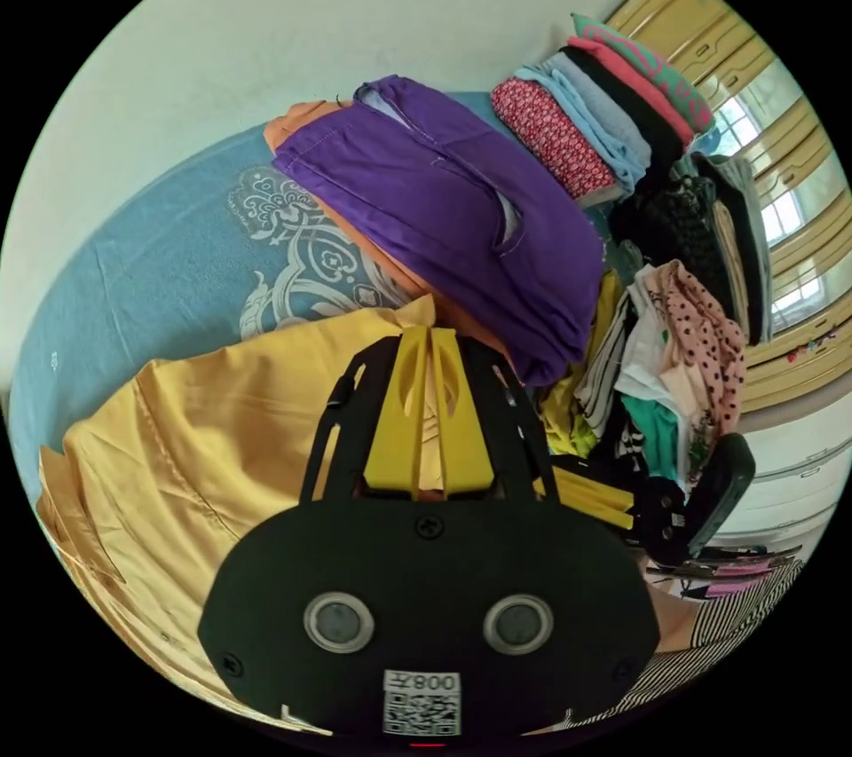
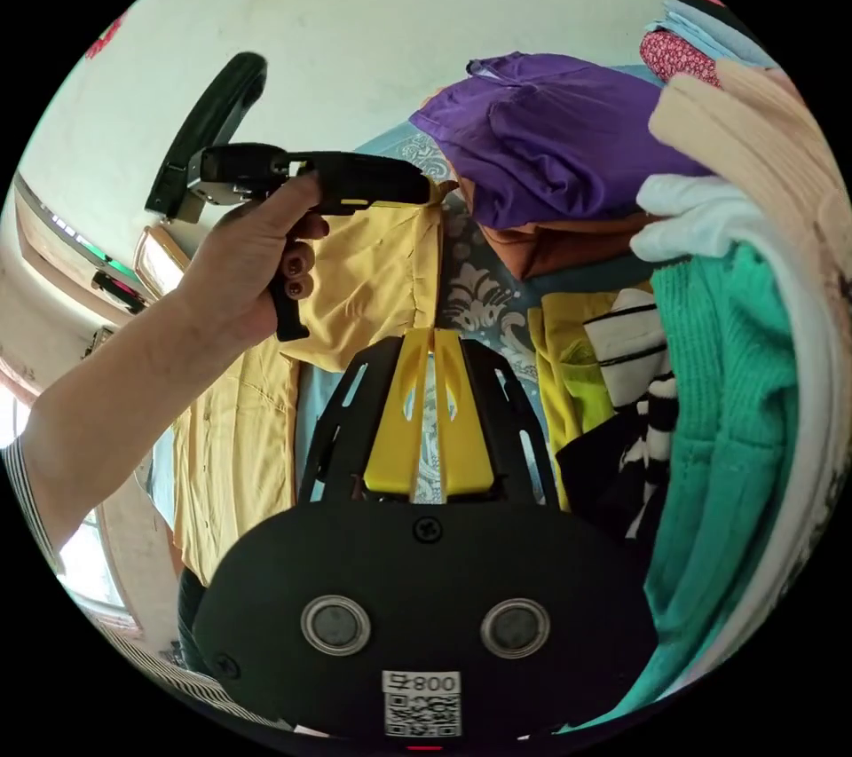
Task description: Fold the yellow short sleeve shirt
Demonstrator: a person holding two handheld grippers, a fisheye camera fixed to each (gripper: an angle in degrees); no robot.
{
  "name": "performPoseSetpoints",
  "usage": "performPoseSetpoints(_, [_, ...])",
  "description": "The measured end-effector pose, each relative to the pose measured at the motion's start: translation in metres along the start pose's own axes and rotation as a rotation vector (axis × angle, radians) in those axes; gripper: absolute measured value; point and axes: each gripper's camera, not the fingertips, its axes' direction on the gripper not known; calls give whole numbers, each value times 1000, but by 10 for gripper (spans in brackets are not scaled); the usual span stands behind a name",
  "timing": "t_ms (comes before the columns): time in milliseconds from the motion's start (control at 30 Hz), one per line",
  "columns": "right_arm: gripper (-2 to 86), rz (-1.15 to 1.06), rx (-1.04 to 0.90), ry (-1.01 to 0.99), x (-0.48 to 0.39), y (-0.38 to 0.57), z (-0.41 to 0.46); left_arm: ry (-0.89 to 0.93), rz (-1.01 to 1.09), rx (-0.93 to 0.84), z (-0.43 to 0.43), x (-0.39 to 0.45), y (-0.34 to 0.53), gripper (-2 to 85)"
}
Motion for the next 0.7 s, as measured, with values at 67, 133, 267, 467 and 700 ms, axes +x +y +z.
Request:
performPoseSetpoints(67, [6,-17,50,-2,-7,-3,-12,92,-48,71,-35,-21,3,4])
performPoseSetpoints(133, [6,-40,86,-22,-15,-7,-21,153,-94,130,-63,-39,9,4])
performPoseSetpoints(267, [5,-130,151,-97,-46,-18,-37,256,-174,248,-129,-83,36,4])
performPoseSetpoints(467, [5,-308,148,-191,-117,-22,-24,304,-309,359,-206,-148,91,6])
performPoseSetpoints(700, [5,-438,26,-241,-188,-21,32,284,-443,350,-258,-211,146,5])
